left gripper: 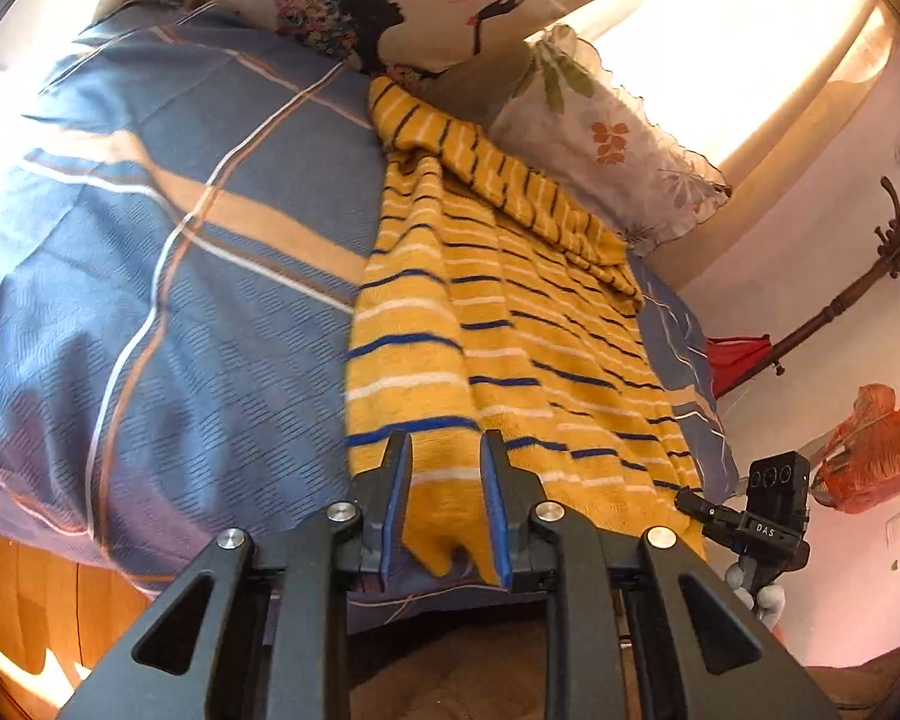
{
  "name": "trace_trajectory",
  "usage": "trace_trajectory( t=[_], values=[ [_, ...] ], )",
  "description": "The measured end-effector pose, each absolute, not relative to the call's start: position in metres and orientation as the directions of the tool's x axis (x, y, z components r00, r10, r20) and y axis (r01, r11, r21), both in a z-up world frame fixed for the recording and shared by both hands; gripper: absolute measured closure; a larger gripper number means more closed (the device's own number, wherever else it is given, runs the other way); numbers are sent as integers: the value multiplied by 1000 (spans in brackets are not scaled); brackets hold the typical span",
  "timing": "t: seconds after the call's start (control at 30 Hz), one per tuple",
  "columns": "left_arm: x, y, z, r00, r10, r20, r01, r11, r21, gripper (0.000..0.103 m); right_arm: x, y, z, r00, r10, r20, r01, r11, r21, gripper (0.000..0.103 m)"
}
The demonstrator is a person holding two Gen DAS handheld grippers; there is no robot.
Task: Fold small clothes
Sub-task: 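Grasp the sweater hem with the left gripper, then lift the hem with the left gripper and fold it toward the collar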
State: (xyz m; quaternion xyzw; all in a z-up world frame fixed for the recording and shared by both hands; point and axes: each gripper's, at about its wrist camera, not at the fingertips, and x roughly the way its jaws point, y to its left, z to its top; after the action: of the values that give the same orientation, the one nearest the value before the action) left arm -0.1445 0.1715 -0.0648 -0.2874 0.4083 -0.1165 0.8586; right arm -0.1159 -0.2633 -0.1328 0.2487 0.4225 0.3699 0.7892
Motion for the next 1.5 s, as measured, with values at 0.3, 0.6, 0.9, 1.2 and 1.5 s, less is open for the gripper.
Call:
trace_trajectory(
  t=[0.3,0.6,0.9,1.2,1.5],
  values=[
    [-128,167,-86,625,-506,-594,-21,750,-661,44,-112,-272,-140,392,804,-447,-341,578,741,64],
    [-116,122,-91,577,-625,-526,104,694,-712,29,-113,-240,-149,274,875,-398,-412,481,774,49],
    [-115,138,-93,605,-576,-550,2,692,-722,95,-114,-233,-144,300,882,-365,-411,464,785,89],
    [-143,148,-47,695,-500,-516,43,746,-665,96,-120,-254,-104,321,923,-213,-472,351,809,93],
    [-94,149,-15,721,-468,-511,58,776,-629,96,-80,-244,-64,350,912,-213,-524,379,762,93]
  ],
)
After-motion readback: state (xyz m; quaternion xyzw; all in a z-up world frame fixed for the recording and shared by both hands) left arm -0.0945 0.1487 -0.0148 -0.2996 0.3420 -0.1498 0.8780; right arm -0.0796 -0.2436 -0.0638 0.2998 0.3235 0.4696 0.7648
